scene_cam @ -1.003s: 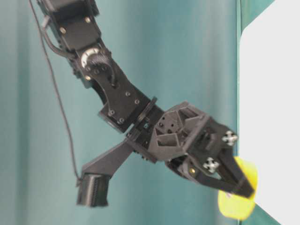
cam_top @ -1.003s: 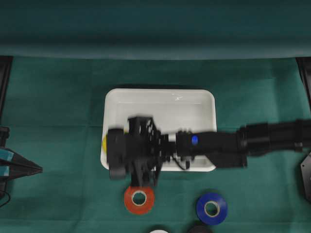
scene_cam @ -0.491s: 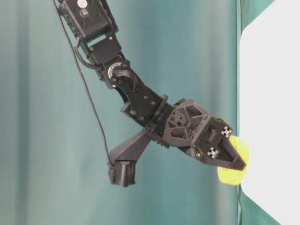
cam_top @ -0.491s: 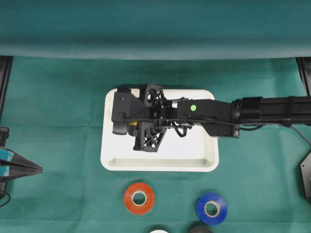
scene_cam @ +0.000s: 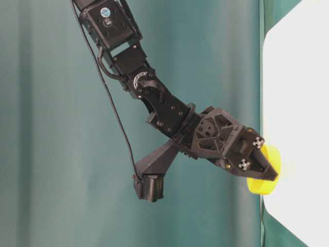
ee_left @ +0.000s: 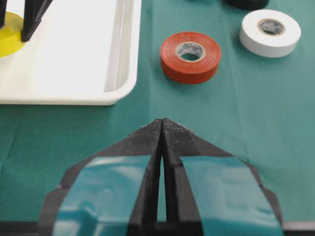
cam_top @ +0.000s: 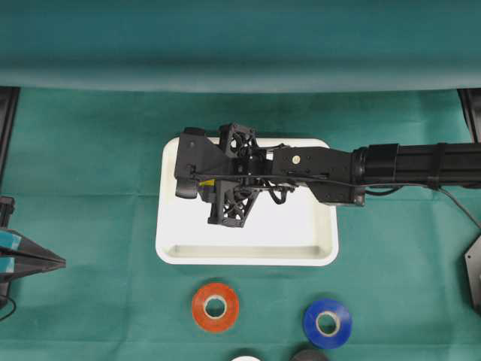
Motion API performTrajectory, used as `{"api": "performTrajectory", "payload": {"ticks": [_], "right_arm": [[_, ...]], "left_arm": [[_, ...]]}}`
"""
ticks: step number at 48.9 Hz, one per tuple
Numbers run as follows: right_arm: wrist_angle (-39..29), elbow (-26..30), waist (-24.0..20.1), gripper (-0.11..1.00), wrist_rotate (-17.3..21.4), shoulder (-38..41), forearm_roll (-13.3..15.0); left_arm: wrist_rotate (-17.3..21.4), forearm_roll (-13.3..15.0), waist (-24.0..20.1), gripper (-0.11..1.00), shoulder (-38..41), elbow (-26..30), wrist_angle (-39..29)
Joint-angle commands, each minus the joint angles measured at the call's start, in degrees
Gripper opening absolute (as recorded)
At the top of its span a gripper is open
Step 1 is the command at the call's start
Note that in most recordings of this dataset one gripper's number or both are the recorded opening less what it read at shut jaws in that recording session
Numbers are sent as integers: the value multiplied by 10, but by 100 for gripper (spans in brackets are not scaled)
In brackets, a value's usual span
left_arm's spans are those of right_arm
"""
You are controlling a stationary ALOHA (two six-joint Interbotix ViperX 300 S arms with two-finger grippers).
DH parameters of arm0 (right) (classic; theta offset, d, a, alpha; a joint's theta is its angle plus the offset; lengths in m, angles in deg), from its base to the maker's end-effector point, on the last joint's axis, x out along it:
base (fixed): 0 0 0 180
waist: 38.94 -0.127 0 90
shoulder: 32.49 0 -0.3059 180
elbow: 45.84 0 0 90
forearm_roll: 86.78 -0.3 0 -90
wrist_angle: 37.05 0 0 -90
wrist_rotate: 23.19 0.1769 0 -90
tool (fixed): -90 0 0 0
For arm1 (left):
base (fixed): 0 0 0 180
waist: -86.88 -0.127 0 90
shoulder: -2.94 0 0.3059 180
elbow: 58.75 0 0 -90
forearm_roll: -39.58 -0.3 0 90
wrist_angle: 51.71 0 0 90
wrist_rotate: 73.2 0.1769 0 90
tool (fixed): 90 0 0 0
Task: Put the tape into the white case with the right arm.
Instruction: 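Carry the yellow tape over the tray's upper-left corner and lower it, then open the right gripper and withdraw it to the right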
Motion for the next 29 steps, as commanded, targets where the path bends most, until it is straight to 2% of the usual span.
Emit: {"api": "performTrajectory", "payload": {"ticks": [1,4,6,16,21,29], "right_arm": [[12,7,0,2,1,-13,1],[18,5,1,9,1,-13,1],[20,5,1,19,1,-13,1],[27,0,2,76,1,-13,2],[25,-4,2,70,1,-16,1],[17,-40,2,71,1,-46,2]], "left_arm": [[-1,1,0,0,4,7,5],[-1,1,0,0,4,7,5],[-1,1,0,0,4,7,5],[-1,1,0,0,4,7,5],[-1,1,0,0,3,6,5],[-1,1,0,0,-19,-2,7]]}}
